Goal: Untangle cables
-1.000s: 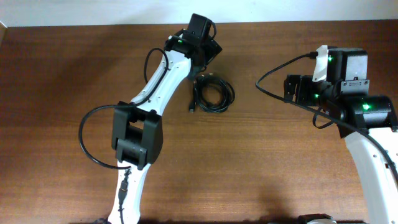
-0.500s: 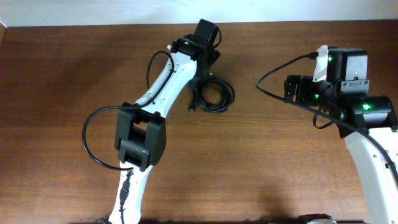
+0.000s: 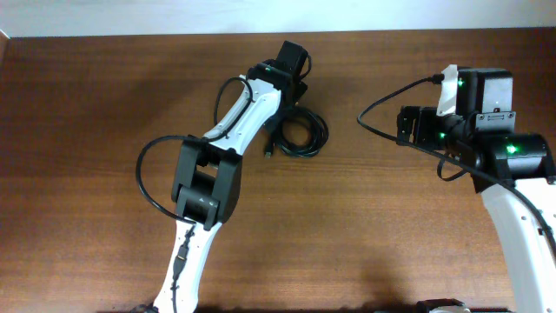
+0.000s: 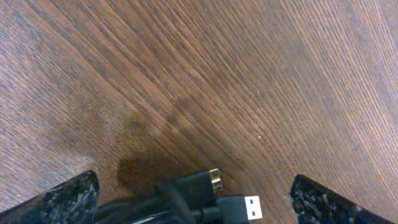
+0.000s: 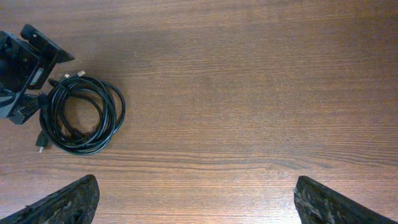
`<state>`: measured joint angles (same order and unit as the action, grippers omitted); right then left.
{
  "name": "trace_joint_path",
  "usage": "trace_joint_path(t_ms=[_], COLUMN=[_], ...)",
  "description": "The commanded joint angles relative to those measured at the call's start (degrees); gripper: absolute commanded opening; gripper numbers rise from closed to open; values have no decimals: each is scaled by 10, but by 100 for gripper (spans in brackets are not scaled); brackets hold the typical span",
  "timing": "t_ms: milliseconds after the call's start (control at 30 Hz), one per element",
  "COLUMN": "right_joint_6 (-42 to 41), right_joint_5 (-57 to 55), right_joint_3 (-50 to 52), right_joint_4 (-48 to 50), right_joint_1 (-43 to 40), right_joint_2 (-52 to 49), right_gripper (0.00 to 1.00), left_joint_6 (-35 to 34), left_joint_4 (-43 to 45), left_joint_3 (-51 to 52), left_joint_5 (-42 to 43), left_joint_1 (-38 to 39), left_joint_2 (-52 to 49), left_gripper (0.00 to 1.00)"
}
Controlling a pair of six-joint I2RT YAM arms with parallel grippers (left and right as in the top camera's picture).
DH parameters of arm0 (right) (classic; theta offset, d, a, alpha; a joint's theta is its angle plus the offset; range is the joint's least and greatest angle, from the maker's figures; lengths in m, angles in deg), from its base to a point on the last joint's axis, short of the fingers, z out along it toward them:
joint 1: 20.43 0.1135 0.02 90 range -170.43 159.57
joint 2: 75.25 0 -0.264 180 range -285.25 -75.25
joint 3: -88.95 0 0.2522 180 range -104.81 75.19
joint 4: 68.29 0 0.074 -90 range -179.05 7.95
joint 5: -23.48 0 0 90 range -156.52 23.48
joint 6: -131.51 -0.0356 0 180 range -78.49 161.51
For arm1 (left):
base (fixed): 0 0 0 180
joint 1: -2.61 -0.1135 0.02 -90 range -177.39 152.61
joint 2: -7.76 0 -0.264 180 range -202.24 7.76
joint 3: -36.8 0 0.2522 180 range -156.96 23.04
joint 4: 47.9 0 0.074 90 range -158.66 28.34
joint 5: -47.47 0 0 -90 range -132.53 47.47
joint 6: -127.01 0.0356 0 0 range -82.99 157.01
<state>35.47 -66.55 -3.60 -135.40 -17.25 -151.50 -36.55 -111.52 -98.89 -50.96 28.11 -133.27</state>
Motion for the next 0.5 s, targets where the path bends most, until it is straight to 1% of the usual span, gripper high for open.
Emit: trace_joint_path(t_ms=[0, 33, 67, 100, 233, 267, 300, 367, 433, 467], right_joint_6=[0, 0, 0, 0, 0, 0, 0, 0, 0, 0], right_joint_5=[-7, -7, -7, -7, -7, -7, -7, -7, -7, -7], right_joint_3=[-9, -9, -9, -9, -9, -9, -9, -9, -9, -9], right_joint_4=[0, 0, 0, -1, -5, -5, -5, -5, -4, -4], right_joint_1=[3, 3, 3, 3, 3, 3, 3, 3, 3, 3], right_joint_2=[0, 0, 0, 0, 0, 0, 0, 0, 0, 0], right_gripper=[99, 99, 99, 99, 99, 99, 99, 99, 100, 100], left_joint_6=[-8, -8, -8, -8, 8, 44, 61, 160, 184, 211], left_joint_4=[1, 1, 1, 1, 1, 1, 5, 61, 63, 56], left_joint_3=[-4, -4, -4, -4, -4, -4, -4, -4, -22, -44], left_joint_5=[11, 18, 23, 28, 26, 30, 45, 110, 132, 137], left_joint_1=[3, 3, 3, 3, 3, 3, 4, 5, 3, 3], left_joint_2=[-2, -2, -2, -2, -2, -2, -2, -2, 2, 4], left_gripper=[57, 45, 8, 0, 0, 0, 0, 0, 0, 0])
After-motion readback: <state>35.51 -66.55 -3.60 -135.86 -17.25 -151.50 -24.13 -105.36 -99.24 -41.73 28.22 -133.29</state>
